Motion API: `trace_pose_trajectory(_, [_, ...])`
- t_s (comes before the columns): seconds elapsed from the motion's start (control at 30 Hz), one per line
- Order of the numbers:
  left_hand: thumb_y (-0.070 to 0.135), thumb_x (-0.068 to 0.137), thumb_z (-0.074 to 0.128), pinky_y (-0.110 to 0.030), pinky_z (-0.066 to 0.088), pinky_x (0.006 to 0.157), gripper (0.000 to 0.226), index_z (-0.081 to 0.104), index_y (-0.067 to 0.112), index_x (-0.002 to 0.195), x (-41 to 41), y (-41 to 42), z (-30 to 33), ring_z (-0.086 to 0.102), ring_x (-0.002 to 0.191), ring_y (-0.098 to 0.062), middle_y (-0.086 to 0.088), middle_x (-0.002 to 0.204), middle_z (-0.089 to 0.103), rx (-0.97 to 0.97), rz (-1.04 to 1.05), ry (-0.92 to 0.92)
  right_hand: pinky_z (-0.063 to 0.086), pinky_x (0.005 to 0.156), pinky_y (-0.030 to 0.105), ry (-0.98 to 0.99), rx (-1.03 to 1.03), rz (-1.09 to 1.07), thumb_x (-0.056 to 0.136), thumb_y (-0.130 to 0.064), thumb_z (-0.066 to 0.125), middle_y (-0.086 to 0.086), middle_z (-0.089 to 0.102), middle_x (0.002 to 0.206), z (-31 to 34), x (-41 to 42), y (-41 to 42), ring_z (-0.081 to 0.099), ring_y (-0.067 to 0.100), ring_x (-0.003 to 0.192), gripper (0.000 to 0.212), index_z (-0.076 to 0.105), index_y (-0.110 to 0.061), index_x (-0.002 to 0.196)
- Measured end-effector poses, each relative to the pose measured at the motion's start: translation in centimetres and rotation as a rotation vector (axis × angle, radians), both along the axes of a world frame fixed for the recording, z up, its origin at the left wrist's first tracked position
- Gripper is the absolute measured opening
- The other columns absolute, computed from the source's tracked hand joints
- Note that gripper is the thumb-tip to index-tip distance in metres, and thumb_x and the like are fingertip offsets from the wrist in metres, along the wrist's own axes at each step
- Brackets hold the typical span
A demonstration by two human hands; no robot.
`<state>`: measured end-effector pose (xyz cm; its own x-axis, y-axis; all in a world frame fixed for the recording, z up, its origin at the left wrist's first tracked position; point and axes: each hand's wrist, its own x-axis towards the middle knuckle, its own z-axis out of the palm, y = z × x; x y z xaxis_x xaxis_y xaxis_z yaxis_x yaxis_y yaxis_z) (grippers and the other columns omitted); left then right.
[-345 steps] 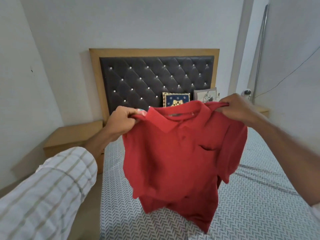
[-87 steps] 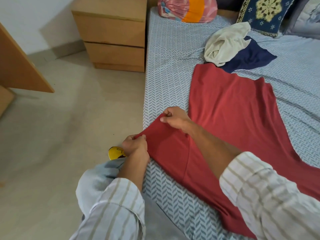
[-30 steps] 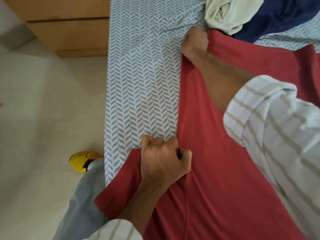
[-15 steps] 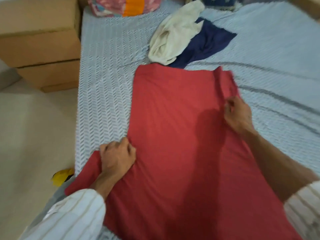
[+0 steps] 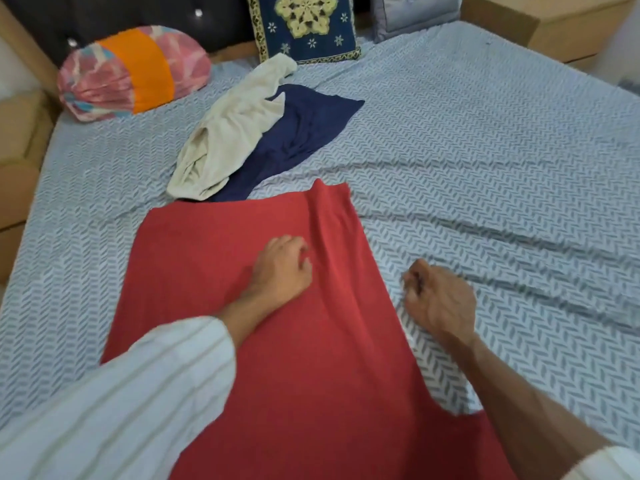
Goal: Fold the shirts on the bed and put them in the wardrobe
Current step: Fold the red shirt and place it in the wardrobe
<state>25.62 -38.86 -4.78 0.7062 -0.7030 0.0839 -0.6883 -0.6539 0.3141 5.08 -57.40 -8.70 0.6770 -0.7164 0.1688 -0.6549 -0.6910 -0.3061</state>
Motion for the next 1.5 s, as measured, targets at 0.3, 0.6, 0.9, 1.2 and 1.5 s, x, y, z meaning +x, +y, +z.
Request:
trace_pose_trajectory(0.3, [0.032, 0.092, 0.057, -0.037, 0.048, 0.094, 0.037, 0.062, 0.006, 0.117, 5.3, -17.9, 0.8, 0.056, 0.120, -0.036, -0.018, 0.123, 0.063, 0.082, 0.287, 0.169, 0.039, 0.062, 0.038, -0.071, -0.063, -0.039, 0.082, -0.030, 0.065, 0.000, 0.054, 0.064, -0.8, 0.3, 0.3, 0.058, 0.029, 0.065, 0.017, 0.053, -0.020, 0.075])
trace_pose_trajectory(0.6, [0.014, 0.082, 0.057, -0.036, 0.053, 0.081, 0.027, 0.069, 0.003, 0.104, 5.7, -22.4, 0.7, 0.066, 0.101, -0.032, -0.014, 0.106, 0.071, -0.171, 0.443, 0.349, 0.036, 0.069, 0.036, -0.222, 0.042, -0.020, 0.092, -0.048, 0.048, -0.008, 0.052, 0.067, -1.3, -0.1, 0.4, 0.054, 0.020, 0.071, 0.027, 0.053, -0.027, 0.076])
trace_pose_trajectory(0.9, [0.042, 0.087, 0.061, -0.031, 0.046, 0.085, 0.045, 0.062, 0.010, 0.119, 4.3, -20.6, 1.5, 0.061, 0.107, -0.026, -0.007, 0.113, 0.068, -0.167, 0.275, 0.483, 0.039, 0.073, 0.036, -0.147, 0.028, -0.019, 0.077, -0.063, 0.060, -0.011, 0.053, 0.071, -1.7, 0.0, 0.4, 0.056, 0.018, 0.075, 0.037, 0.045, -0.029, 0.077])
trace_pose_trajectory(1.2, [0.031, 0.095, 0.060, -0.023, 0.021, 0.117, 0.059, 0.040, 0.013, 0.148, -16.1, 4.5, 4.0, 0.039, 0.139, -0.019, -0.005, 0.150, 0.045, 0.016, -0.197, 0.490, 0.046, 0.079, 0.036, -0.037, 0.421, 0.023, 0.081, -0.055, 0.054, -0.004, 0.064, 0.083, 4.0, -2.3, 1.1, 0.065, 0.027, 0.091, 0.036, 0.065, -0.023, 0.094])
trace_pose_trajectory(1.5, [0.054, 0.085, 0.064, -0.044, 0.008, 0.124, 0.083, 0.028, 0.025, 0.154, -28.4, 14.7, 3.5, 0.001, 0.152, -0.013, 0.001, 0.165, 0.012, 0.381, -0.466, 0.599, 0.046, 0.094, 0.048, 0.253, 0.413, -0.421, 0.061, -0.088, 0.059, -0.002, 0.055, 0.112, 5.0, -23.7, 7.4, 0.054, 0.028, 0.114, 0.069, 0.057, -0.034, 0.105])
